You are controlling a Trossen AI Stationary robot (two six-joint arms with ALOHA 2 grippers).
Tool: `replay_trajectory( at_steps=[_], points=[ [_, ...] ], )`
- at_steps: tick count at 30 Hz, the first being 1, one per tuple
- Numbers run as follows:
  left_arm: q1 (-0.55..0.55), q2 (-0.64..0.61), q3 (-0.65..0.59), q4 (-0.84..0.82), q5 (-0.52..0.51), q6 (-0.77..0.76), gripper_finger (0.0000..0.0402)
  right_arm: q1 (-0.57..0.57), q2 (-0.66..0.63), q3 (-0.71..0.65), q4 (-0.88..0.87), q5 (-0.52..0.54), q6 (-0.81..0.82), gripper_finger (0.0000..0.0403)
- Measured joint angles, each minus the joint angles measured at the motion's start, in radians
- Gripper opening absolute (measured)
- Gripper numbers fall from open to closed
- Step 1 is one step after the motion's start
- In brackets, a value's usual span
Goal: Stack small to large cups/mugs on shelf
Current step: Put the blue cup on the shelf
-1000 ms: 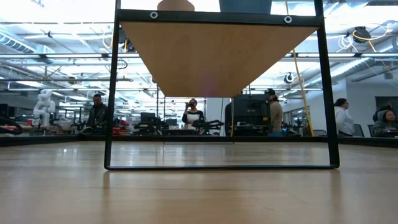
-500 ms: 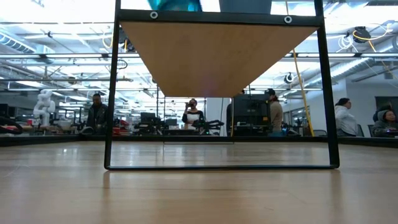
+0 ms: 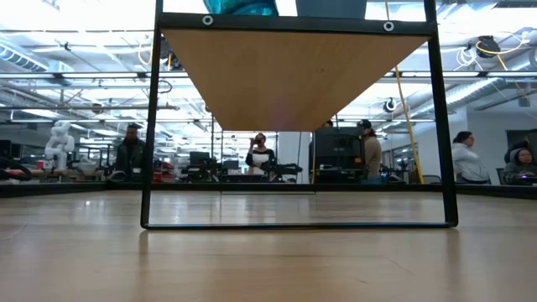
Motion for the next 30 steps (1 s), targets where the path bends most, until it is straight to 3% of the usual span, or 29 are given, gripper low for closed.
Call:
replay_trajectory(
  at_steps=[7, 14, 22, 30],
  points=[
    [0.001, 0.000, -0.060, -0.001, -0.003, 0.048, 0.0023, 0.000, 0.000, 0.000, 0.000, 0.000, 0.000, 0.0000],
    [-0.002, 0.000, -0.092, -0.002, -0.059, 0.067, 0.0008, 0.000, 0.000, 0.000, 0.000, 0.000, 0.000, 0.0000],
    [-0.011, 0.000, -0.092, 0.000, -0.155, 0.071, 0.0055, 0.000, 0.000, 0.000, 0.000, 0.000, -0.002, 0.0000],
    [-0.011, 0.000, -0.092, 0.000, -0.170, 0.082, 0.0062, 0.000, 0.000, 0.000, 0.000, 0.000, -0.003, 0.0000]
  ],
)
